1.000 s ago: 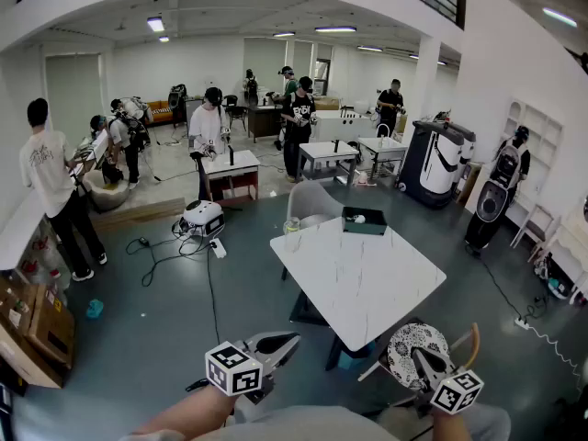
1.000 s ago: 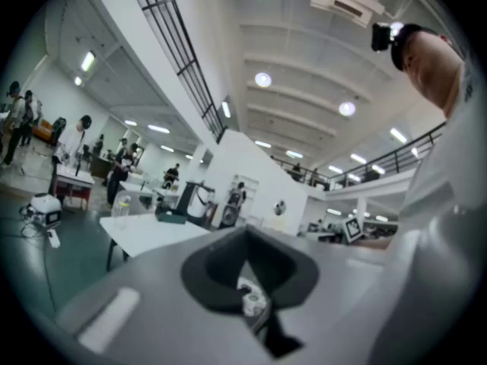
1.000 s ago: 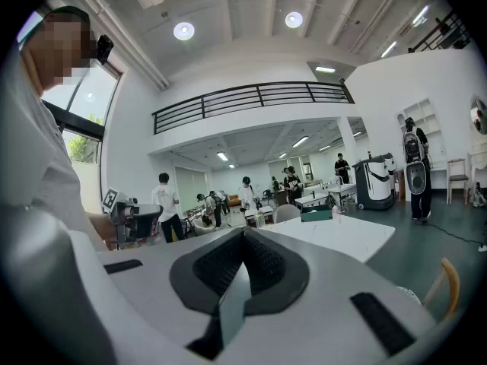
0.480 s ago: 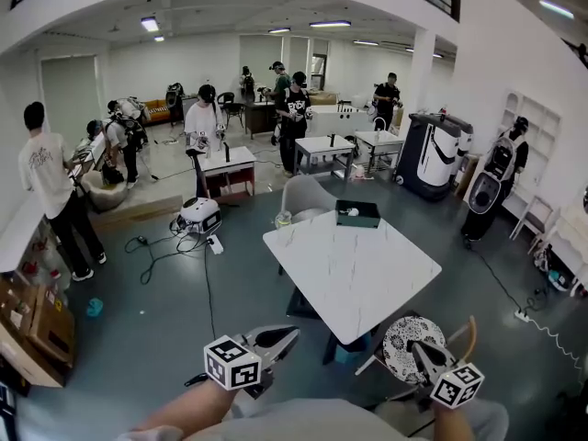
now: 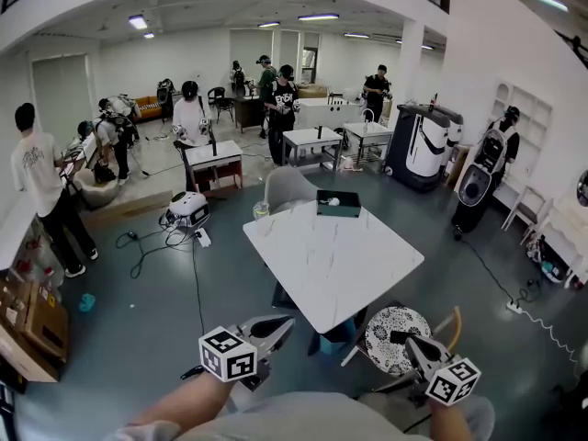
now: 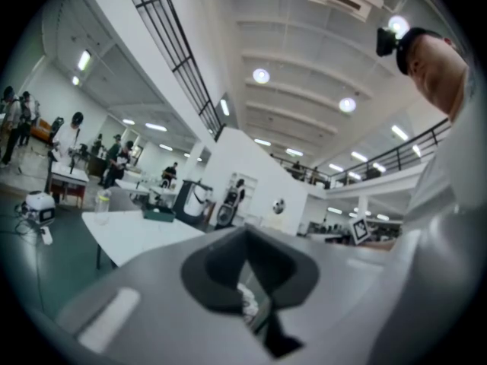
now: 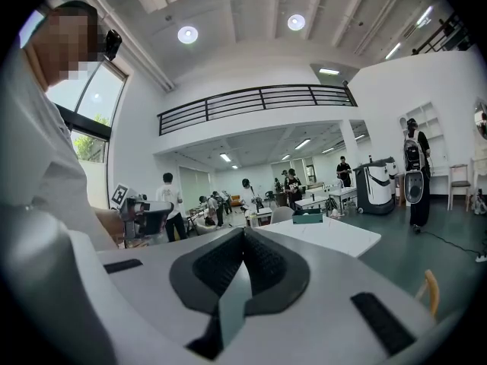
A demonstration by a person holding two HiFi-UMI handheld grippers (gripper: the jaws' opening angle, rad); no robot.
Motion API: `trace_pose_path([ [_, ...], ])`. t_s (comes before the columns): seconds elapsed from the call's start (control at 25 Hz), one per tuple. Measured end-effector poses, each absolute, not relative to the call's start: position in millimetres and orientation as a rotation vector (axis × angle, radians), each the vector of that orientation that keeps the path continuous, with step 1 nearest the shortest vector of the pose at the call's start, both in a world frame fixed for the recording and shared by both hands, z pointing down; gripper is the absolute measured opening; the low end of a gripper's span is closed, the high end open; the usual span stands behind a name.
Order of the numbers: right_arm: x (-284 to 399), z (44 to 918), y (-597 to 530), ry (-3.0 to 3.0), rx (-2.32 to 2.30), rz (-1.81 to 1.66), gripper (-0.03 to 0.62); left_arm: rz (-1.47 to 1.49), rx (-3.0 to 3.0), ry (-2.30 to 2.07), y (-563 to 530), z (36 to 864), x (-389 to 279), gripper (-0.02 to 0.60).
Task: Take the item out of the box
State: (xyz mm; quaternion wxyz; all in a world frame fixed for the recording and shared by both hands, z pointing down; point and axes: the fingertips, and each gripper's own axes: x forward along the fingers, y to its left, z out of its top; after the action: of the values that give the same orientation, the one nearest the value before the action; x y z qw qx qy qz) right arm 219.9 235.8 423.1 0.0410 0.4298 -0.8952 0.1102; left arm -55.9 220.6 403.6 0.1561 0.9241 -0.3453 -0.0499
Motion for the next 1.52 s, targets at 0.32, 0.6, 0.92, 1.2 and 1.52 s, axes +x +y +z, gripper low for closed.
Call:
trace_pose_path([
  [0.32, 278.1, 435.3, 253.0, -2.751, 1.337, 0.378, 0.008, -0.117, 2.624, -0.983, 231.8, 410.3, 1.9, 0.002],
  [0.6, 292.9, 442.5, 248.7, -2.776, 1.331, 0.404, 0.008, -0.072, 2.618, -1.005, 236.5, 411.3, 14.5, 0.002],
  [0.92, 274.2, 449.3, 214.0, -2.765, 1.315, 0.405, 0.008, -0.102, 2.593, -1.002, 213.2, 422.6, -2.5, 0.003],
  [1.2, 235.6, 444.9, 153.8, -2.725, 1.347, 0.376, 0.008, -0.116, 2.63, -0.924, 153.3, 429.0, -33.0, 0.002],
  [1.52, 191.4, 440.9, 71.4, -2.653, 1.459, 0.384, 0.008, -0.097, 2.676, -0.765, 58.4, 434.7, -63.8, 0.002],
])
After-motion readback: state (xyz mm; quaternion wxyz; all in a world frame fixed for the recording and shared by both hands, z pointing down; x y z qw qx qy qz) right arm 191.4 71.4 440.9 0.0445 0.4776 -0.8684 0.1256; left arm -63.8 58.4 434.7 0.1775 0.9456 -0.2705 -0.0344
